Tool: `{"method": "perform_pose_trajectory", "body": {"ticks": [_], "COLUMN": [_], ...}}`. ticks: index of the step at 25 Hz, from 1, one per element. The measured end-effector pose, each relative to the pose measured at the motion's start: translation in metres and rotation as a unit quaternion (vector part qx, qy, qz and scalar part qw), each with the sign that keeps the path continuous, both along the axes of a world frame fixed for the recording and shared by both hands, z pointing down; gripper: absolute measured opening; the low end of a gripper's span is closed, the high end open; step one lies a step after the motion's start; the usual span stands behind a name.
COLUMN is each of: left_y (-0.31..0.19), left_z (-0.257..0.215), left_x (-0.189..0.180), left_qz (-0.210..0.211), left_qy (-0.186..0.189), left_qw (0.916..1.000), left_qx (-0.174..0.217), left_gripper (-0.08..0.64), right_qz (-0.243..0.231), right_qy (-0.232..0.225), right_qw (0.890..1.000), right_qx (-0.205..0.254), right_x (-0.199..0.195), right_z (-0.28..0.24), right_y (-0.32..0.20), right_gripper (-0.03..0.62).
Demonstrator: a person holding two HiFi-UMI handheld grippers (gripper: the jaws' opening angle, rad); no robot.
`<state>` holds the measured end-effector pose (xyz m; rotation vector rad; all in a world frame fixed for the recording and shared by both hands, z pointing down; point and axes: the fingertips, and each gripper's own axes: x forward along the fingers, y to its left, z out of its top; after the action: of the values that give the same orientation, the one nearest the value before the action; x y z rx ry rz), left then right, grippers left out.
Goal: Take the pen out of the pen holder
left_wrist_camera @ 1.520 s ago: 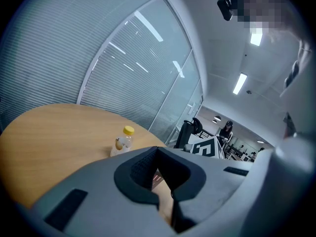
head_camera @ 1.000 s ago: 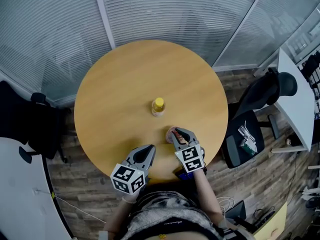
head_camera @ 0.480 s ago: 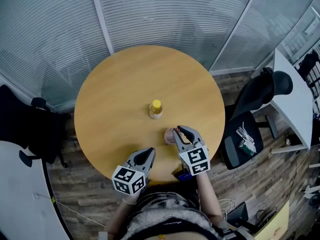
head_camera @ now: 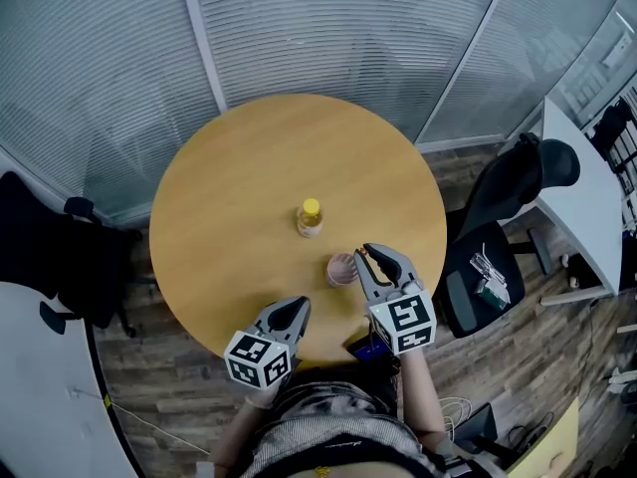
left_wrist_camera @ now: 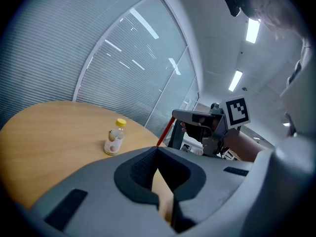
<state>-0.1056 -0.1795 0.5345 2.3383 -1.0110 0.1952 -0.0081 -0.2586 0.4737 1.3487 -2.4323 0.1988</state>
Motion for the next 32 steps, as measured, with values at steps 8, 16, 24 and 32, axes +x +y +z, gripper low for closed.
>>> {"method": "perform_pose_trajectory", "body": {"ticks": [8, 16, 24, 32], "left_y": [0.008, 0.019, 0.025, 0.031], "left_z": [0.001, 0.005, 0.0, 0.001], "left_x": [0.007, 0.016, 0.019, 0.02], "left_qz": [0.01, 0.025, 0.025, 0.016], "left_qy": [0.0, 0.003, 0.008, 0.016], "left_qw": [0.9999, 0.9996, 0.9996, 0.9996], "left_qx": [-0.001, -0.01, -0.01, -0.017], "left_gripper": [0.005, 0.005, 0.005, 0.005], "right_qz": [0.002, 0.001, 0.0, -0.006], "right_qy": [-0.001, -0.007, -0.015, -0.016], "right_qw": [1.0, 0.999, 0.999, 0.999], "right_qx": [0.026, 0.043, 0.041, 0.043], "right_x": [0.006, 0.009, 0.009, 0.009], "right_z": [-0.035, -0.054, -0.055, -0.053], "right_y": [0.012, 0.024, 0.028, 0.031], "right_gripper": [0.071, 0.071, 0.069, 0.069]}}
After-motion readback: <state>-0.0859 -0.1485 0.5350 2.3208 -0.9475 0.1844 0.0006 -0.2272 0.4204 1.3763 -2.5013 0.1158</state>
